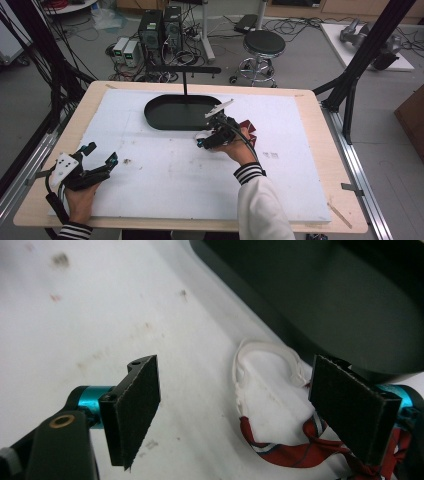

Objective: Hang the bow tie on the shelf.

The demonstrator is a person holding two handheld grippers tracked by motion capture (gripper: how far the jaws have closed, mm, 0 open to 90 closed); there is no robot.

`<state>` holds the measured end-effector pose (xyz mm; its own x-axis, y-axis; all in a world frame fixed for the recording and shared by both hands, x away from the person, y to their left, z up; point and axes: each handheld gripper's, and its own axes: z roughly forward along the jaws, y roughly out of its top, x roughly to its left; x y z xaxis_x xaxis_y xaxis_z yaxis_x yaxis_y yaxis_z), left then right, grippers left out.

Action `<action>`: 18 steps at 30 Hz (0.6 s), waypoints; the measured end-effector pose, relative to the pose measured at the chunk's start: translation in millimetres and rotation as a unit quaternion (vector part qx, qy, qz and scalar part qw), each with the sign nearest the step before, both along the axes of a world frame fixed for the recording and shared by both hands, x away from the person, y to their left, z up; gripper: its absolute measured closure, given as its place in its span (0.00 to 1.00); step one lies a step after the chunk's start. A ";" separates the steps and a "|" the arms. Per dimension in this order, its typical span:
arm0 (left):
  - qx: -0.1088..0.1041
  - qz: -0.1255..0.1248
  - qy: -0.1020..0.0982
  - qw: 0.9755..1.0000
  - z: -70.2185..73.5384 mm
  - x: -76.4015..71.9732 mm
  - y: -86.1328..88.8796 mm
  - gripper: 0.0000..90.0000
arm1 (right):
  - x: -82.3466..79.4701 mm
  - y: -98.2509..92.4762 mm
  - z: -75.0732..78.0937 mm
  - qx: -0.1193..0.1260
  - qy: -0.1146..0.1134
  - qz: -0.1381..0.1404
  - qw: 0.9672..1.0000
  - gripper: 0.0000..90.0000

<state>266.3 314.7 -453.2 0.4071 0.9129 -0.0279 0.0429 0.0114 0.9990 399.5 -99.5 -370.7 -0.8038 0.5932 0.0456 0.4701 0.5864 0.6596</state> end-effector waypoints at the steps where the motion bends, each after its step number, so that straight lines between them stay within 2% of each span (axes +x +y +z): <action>1: 0.001 0.000 0.000 1.000 0.0 -0.1 0.0 0.16 | 3.6 5.0 -3.8 -0.025 0.009 0.006 1.000 0.22; 4: 0.000 0.000 0.000 1.000 0.0 0.0 0.1 0.16 | 7.0 12.1 -7.1 -0.047 0.012 0.013 0.999 0.23; 5: 0.000 0.000 0.000 1.000 0.0 0.0 0.1 0.16 | 7.0 12.1 -7.1 -0.047 0.012 0.013 0.999 0.23; 6: 0.001 0.000 0.000 1.000 0.0 -0.1 0.2 0.16 | 8.6 15.3 -7.6 -0.048 0.013 0.015 0.999 0.28; 11: 0.001 -0.001 0.000 1.000 0.0 -0.1 0.1 0.16 | 12.4 18.2 -11.5 -0.050 0.023 0.013 0.998 0.29; 14: 0.000 -0.001 -0.002 1.000 -0.1 -0.1 -0.1 0.16 | 15.7 19.5 -17.5 -0.068 0.034 0.009 0.997 0.33; 18: 0.001 -0.001 0.000 1.000 0.0 0.0 0.1 0.16 | 18.2 19.7 -20.9 -0.073 0.046 0.006 0.996 0.37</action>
